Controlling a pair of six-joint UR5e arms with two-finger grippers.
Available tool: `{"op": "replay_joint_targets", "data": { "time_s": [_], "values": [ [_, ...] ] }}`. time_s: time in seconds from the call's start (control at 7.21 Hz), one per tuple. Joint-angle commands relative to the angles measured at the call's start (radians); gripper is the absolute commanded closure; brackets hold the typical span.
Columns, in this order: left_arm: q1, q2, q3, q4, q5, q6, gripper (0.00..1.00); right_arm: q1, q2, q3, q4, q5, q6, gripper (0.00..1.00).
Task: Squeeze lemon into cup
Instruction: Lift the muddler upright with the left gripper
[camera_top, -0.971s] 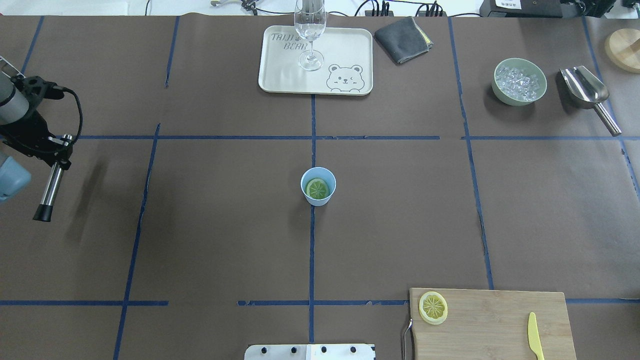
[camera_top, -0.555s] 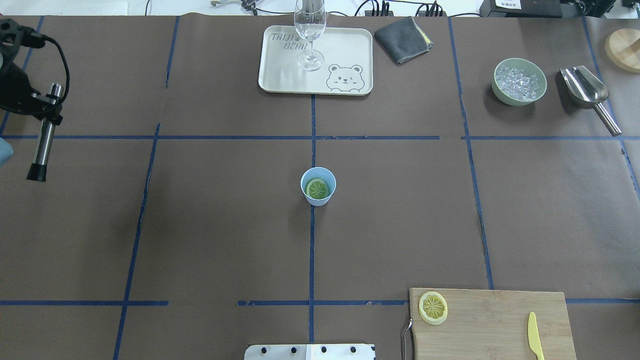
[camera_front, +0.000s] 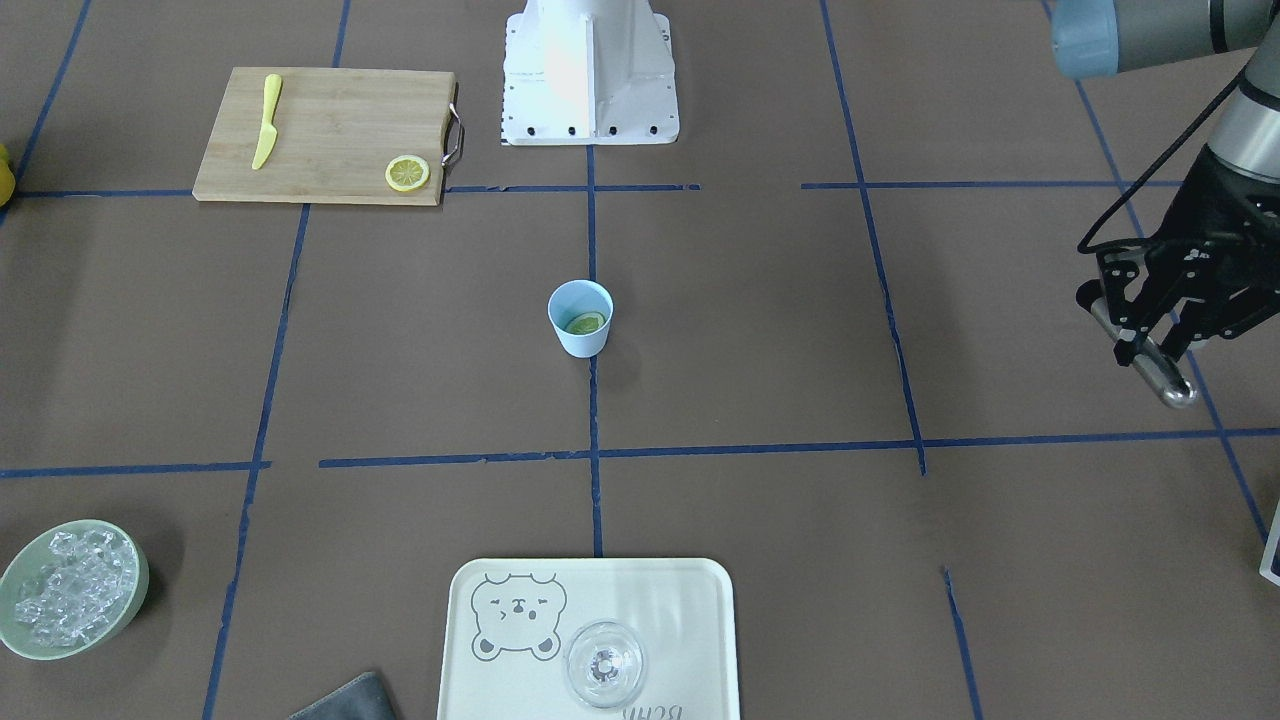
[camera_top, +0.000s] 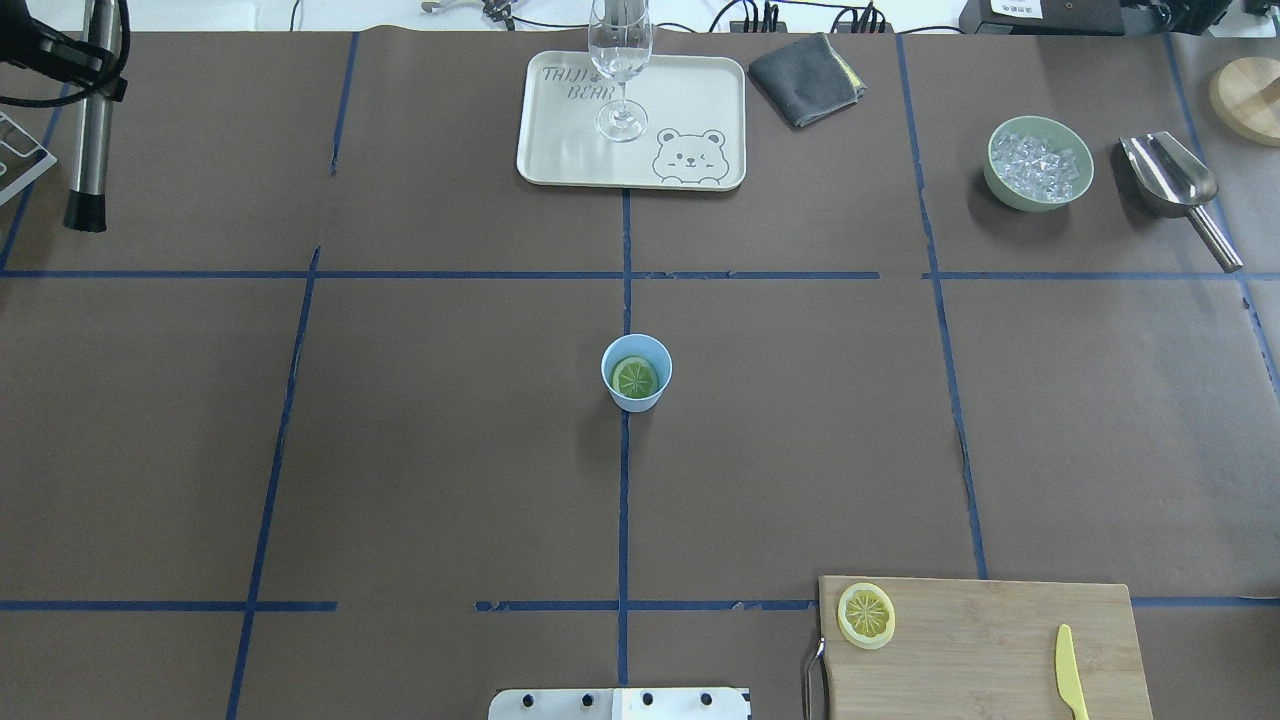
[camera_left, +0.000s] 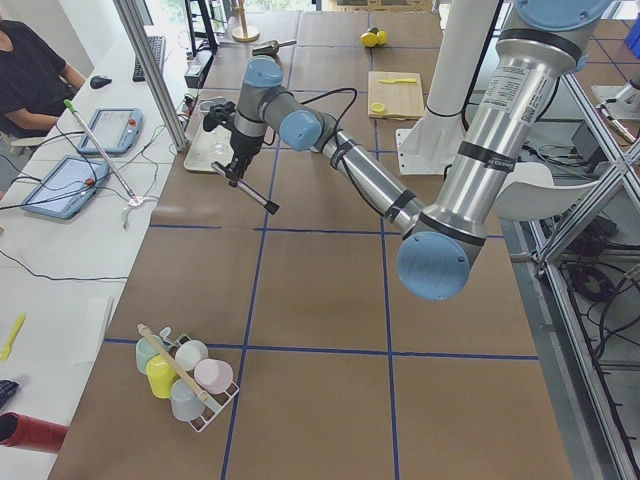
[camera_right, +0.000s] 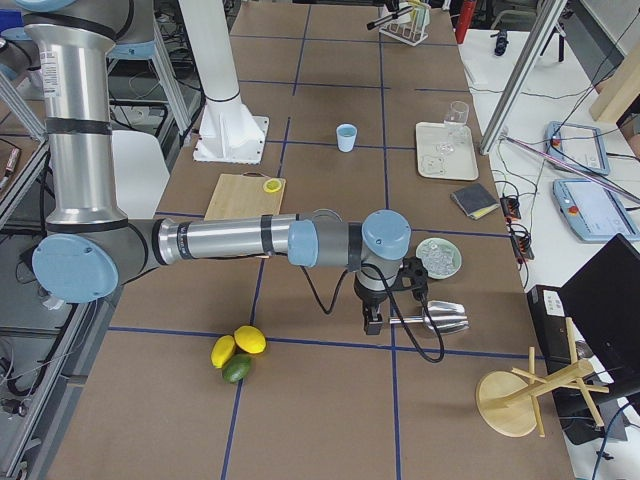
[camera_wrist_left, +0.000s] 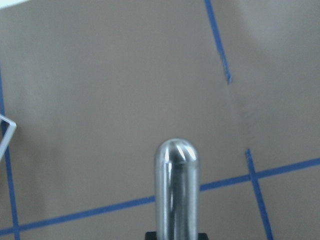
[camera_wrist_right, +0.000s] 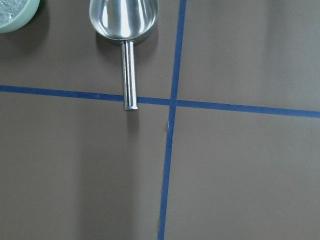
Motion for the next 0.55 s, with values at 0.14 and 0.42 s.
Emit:
{"op": "replay_joint_targets", "data": {
  "time_s": [0.14,0.42],
  "values": [
    [0.106,-0.065,-0.13,-0.052,0.121,-0.001,1.0,0.023,-0.017,-0.002,0.0,0.006,0.0,0.0],
    [0.244,-0.072,-0.151,-0.188,0.242,-0.169,1.0,0.023,-0.019,-0.004,-0.002,0.011,0.0,0.0]
  ]
}}
